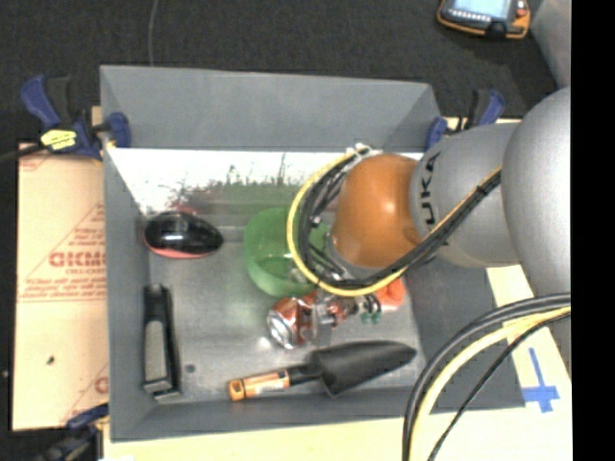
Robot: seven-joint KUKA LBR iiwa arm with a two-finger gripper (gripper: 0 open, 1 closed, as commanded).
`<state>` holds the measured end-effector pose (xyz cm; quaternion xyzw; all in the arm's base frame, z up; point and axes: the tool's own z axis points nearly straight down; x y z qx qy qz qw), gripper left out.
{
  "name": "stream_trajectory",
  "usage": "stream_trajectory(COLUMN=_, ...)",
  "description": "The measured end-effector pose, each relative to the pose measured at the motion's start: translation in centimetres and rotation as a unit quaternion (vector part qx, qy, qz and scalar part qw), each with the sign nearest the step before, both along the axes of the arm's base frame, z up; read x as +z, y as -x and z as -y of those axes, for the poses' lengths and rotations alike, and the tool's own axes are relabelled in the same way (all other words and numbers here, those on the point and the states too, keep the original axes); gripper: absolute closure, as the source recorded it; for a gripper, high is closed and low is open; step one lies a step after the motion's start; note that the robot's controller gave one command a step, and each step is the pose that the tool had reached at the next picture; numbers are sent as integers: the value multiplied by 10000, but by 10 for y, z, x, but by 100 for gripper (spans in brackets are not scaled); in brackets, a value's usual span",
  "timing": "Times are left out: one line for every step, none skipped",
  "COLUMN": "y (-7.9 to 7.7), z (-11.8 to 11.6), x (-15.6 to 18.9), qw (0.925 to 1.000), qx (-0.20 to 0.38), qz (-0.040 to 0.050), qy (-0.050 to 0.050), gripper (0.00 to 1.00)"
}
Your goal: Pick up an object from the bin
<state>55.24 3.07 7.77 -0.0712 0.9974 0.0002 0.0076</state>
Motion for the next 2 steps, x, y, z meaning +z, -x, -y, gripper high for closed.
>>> stream_trajectory(y=3, z=1, x=34, qw=10000, qx=-3, qz=-51, qy=7, gripper=100)
stream_trajectory(y=1, z=1, x=86, qw=10000, qx=-5, qz=-36, qy=10, gripper=100)
